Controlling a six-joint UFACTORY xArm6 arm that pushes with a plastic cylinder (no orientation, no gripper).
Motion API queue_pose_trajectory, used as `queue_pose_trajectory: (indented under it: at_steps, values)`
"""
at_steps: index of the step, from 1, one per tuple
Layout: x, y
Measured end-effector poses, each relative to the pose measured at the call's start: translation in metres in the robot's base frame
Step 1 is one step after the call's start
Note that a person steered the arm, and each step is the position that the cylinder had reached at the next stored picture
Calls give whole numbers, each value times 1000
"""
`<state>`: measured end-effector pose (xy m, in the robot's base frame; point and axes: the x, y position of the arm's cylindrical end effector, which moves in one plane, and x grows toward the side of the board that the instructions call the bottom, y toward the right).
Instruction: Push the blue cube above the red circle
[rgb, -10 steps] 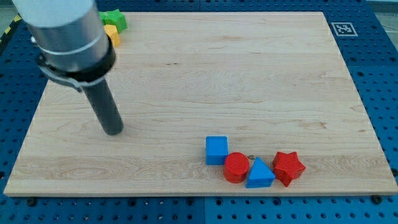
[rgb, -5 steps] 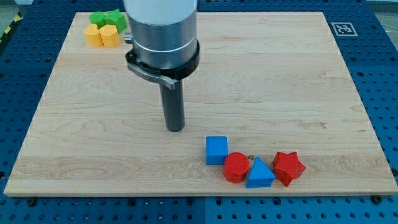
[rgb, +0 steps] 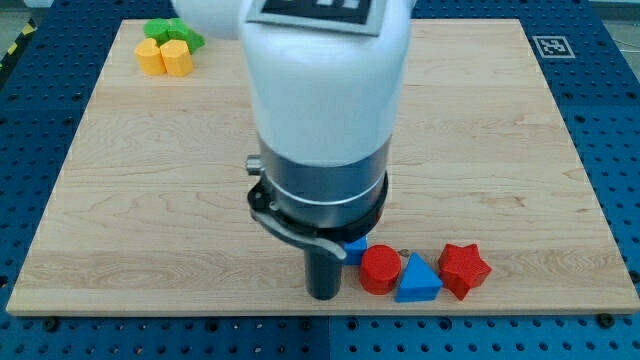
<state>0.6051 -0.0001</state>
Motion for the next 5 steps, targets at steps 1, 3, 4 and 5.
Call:
queue_pose_trajectory:
  at_steps: [1, 3, 4, 5]
  values:
    - [-7, 0]
    - [-31, 3]
    - [-31, -5]
    - [-48, -18]
